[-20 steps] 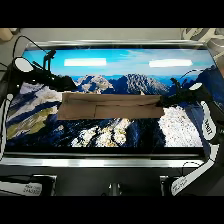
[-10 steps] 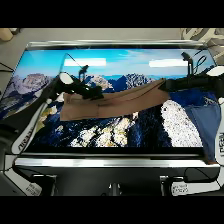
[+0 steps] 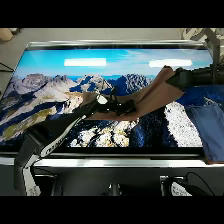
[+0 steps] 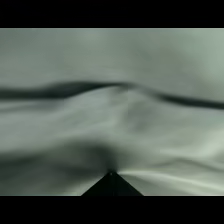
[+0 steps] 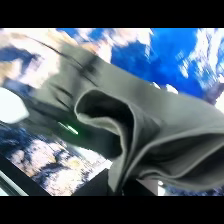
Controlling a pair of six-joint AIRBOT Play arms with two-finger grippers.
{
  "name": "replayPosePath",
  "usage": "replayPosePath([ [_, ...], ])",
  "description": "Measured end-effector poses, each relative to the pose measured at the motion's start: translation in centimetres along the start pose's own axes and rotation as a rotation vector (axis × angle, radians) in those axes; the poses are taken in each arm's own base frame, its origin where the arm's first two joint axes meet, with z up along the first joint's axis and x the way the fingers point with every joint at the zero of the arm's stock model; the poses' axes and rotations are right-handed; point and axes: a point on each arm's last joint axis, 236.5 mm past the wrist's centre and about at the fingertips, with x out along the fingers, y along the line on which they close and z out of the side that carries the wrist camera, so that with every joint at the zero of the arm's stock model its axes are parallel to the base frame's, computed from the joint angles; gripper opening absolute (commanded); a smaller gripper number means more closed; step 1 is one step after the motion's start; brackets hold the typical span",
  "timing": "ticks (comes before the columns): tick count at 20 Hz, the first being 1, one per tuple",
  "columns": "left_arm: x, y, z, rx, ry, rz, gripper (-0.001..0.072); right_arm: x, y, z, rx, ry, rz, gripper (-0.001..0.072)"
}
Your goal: Fold the shirts.
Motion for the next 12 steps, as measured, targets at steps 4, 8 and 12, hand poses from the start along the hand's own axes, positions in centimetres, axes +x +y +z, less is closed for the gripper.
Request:
replayPosePath([
  [4,-3.1,-2.5,3.5,0.066,-0.083,-0.063,0.0021,-0.5,1.4,1.7,-0.007,-0.073,-0.01,0.0019],
  [8,-14.5,-5.3,10.4,0.272,-0.238,-0.035,0.0021,4.6,3.9,3.2,-0.036,-0.088,0.053,0.002],
  [12,-31.0,-7.4,15.0,0.455,-0.448,0.078,0.0022,15.1,8.0,2.8,-0.043,-0.045,0.154,0.0021],
])
